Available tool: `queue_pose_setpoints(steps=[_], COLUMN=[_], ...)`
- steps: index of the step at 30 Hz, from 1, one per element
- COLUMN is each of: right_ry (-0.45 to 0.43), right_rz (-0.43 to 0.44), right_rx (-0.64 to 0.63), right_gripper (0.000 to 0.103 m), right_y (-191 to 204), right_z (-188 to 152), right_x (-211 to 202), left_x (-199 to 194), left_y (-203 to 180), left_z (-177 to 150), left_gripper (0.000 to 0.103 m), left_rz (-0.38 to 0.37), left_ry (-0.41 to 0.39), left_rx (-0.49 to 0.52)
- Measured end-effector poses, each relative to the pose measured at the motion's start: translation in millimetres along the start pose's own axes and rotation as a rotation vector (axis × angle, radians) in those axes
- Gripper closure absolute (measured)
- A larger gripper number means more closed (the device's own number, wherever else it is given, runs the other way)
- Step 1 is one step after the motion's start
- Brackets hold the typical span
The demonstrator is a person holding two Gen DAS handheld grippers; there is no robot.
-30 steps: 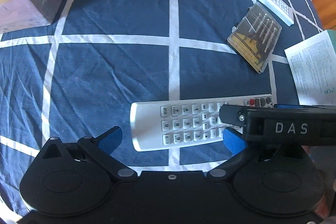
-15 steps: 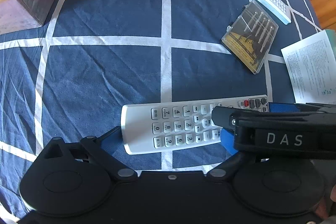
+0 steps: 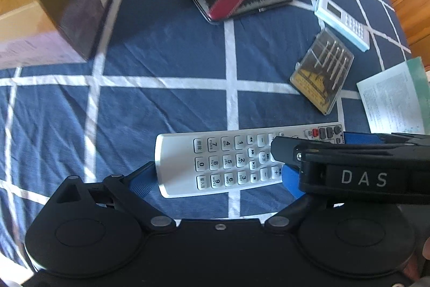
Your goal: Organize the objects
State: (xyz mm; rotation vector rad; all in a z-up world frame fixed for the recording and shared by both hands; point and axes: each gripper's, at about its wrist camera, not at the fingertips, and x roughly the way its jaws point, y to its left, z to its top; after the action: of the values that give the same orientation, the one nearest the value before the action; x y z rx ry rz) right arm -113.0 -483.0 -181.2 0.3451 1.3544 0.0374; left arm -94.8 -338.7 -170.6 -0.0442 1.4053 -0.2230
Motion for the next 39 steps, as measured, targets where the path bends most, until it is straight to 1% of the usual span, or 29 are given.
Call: queue_pose_setpoints(steps=[10, 18, 28, 39], right_ry=[-0.053, -0.108, -0.154, -0.196], right_rz=[0.015, 0.015, 0.008, 0.009], right_rx=[-0.002, 0.015, 0.054, 0.079], right_gripper=[0.015, 0.015, 0.015, 0.015], right_y=[43.8, 87.1, 150.7, 221.8], right_z=[9.9, 18.7, 32.5, 59.6], right_x=[-38.0, -56.4, -62.1, -51.7], left_x=[-49.6, -83.0, -111.3, -130.8], left_y=[21.0, 55.7, 110.4, 178.1], left_z=[14.6, 32.8, 59.1, 87.7], left_gripper=[0.006, 0.006, 0.006, 0.006], left_rz=[0.012, 0.009, 0.001, 0.003], left_ry=[-0.050, -0.088, -0.113, -0.141], left_rx=[0.028, 0.071, 0.135, 0.176])
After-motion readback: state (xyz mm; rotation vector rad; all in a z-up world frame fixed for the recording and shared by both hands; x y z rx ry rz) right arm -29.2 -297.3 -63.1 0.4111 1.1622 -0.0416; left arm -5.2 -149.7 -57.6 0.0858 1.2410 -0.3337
